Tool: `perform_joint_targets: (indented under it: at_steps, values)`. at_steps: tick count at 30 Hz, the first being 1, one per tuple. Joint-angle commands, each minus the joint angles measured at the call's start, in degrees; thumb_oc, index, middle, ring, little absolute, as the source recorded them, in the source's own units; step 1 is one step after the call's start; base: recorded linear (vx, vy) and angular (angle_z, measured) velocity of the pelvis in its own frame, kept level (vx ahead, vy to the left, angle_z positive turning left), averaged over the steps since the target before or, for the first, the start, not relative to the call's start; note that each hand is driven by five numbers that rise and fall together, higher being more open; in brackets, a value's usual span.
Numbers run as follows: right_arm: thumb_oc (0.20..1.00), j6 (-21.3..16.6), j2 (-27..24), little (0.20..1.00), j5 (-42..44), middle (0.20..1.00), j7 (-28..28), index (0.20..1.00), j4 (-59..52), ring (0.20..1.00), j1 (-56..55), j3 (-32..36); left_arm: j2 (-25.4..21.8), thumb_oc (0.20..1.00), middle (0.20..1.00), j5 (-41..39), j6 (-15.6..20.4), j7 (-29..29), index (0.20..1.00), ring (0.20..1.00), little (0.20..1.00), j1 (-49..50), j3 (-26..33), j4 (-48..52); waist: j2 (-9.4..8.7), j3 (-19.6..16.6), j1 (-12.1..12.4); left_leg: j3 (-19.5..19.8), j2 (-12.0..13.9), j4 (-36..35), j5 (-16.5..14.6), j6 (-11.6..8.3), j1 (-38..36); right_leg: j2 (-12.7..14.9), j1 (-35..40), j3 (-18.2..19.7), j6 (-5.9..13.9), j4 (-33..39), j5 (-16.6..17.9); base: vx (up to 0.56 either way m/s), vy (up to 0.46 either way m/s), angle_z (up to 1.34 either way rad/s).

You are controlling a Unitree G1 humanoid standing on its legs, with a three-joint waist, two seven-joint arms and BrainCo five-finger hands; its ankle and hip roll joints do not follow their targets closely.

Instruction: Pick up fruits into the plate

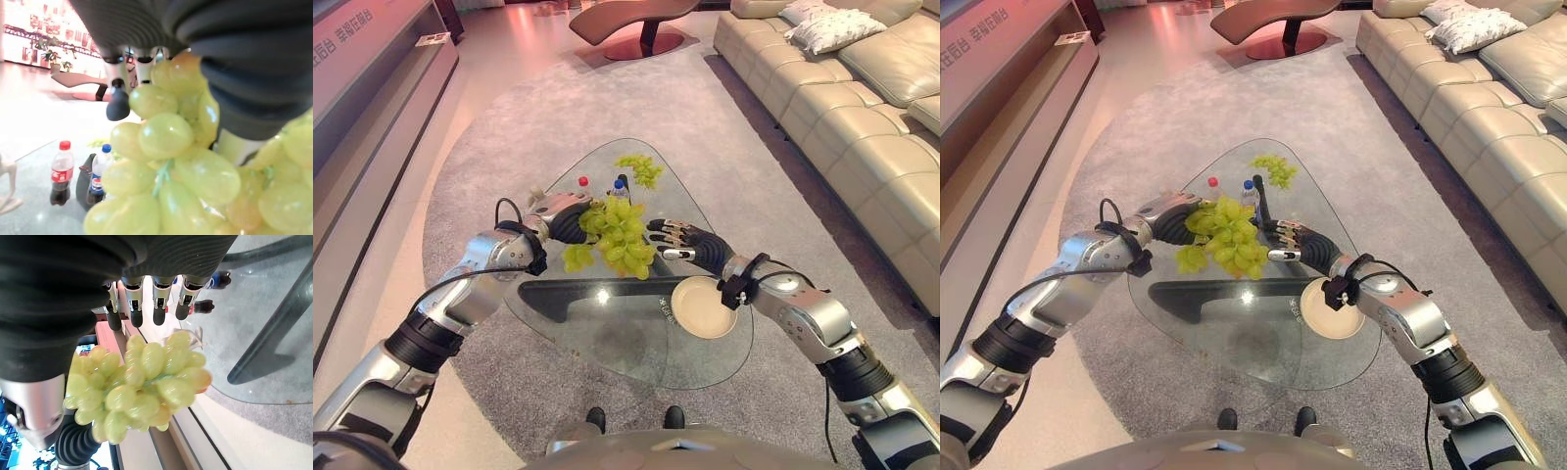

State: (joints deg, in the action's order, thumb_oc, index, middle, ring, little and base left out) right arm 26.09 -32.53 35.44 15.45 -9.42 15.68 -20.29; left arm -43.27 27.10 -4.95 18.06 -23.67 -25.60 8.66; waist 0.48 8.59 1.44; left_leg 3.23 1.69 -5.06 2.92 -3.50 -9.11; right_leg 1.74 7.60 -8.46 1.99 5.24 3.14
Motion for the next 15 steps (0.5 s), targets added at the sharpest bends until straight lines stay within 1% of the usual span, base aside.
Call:
perform_joint_targets:
  at_steps: [1,4,10,15]
  values:
    - [1.000,-0.99,1.32,1.000,3.26,1.000,-0.22,1.000,-3.68,1.000,4.64,-1.42,1.28,0.200,0.200,2.34,1.96,-1.51,0.200,0.200,0.200,-9.00,-1.86,1.34,-2.15,-3.35,0.15,-3.20,-3.82,2.57,-5.71,2.29,0.07,1.88,1.55,-0.53,3.26,-1.29,-2.53,0.00,0.000,0.00]
    - [1.000,-0.13,2.81,1.000,4.30,1.000,-1.26,1.000,-3.46,1.000,6.30,-2.96,2.42,0.200,0.200,3.19,1.30,-0.13,0.200,0.200,0.200,-10.77,-3.32,1.24,-2.18,-3.34,0.25,-3.09,-3.87,2.56,-5.77,2.34,0.03,1.78,1.58,-0.45,3.16,-1.31,-2.62,0.00,0.000,0.00]
    - [1.000,0.98,4.83,1.000,4.53,1.000,-2.23,1.000,-3.28,1.000,8.18,-4.87,3.66,0.200,0.200,4.52,1.48,1.68,0.200,0.200,0.200,-12.08,-4.66,1.51,-2.19,-3.41,0.56,-2.83,-3.97,2.57,-5.88,2.44,-0.01,1.74,1.66,-0.40,3.08,-1.25,-2.73,0.00,0.000,0.00]
    - [1.000,2.23,5.40,1.000,4.74,1.000,-3.21,1.000,-3.39,1.000,9.40,-6.02,3.61,0.200,0.200,4.28,1.01,2.88,0.200,0.200,0.200,-13.55,-5.27,2.46,-2.22,-3.46,0.74,-2.72,-4.01,2.51,-5.85,2.38,0.04,1.73,1.65,-0.38,3.10,-1.16,-2.73,0.00,0.000,0.00]
